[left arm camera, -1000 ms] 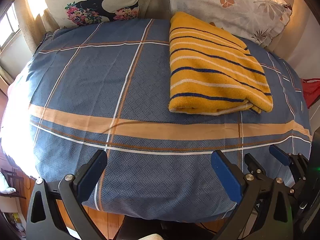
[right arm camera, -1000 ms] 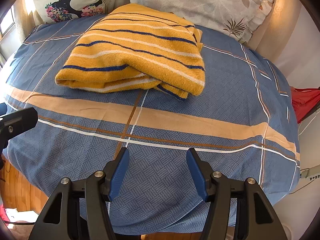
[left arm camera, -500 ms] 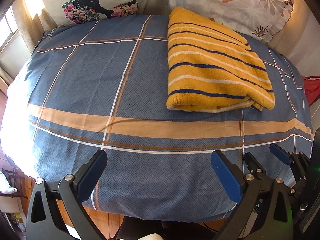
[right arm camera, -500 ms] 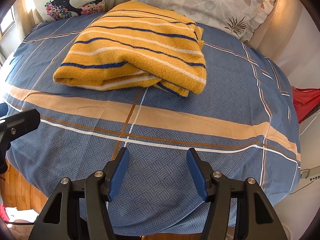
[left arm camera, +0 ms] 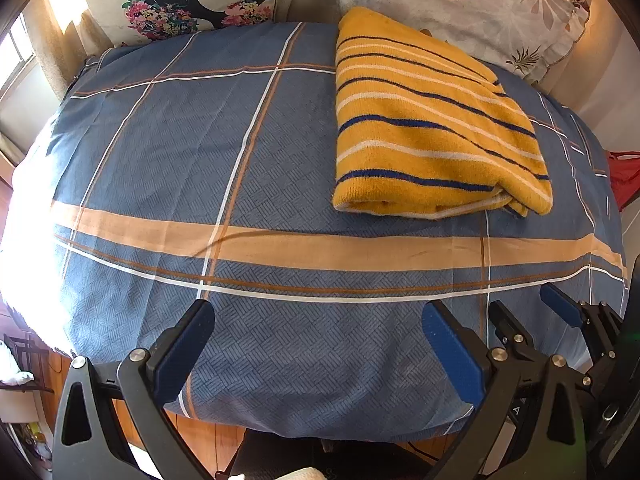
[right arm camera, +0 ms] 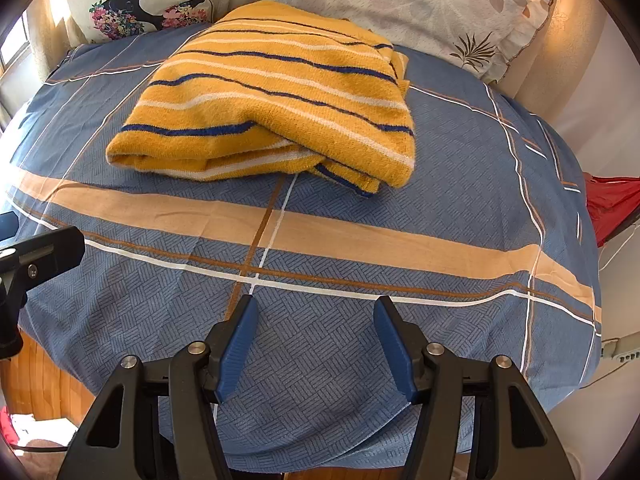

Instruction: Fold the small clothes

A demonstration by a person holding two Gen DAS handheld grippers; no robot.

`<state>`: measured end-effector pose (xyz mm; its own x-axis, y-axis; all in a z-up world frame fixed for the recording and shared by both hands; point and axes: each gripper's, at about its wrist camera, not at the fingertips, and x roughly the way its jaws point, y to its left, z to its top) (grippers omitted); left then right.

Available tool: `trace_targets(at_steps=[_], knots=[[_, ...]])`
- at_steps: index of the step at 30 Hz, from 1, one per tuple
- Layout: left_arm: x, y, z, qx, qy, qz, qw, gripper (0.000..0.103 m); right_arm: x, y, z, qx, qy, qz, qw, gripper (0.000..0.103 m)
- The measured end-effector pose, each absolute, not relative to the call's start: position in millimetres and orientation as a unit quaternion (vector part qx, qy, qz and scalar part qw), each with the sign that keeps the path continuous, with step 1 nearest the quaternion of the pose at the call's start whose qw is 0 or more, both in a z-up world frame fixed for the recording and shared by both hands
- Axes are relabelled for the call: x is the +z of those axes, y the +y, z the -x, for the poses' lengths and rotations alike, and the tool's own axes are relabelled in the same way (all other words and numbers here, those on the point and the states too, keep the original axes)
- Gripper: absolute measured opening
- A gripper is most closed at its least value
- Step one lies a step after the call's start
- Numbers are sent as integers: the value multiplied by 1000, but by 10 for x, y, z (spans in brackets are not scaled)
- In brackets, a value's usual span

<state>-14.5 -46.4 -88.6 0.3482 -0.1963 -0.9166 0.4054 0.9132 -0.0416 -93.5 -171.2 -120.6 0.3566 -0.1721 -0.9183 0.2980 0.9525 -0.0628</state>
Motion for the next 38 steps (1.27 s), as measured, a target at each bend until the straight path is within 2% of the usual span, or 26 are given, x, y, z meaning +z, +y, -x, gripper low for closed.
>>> trace_targets(at_steps=[38], knots=[[-918, -499, 167, -191, 545, -99, 810, 103, -1196, -1617, 921, -143, 549, -59, 821, 64]])
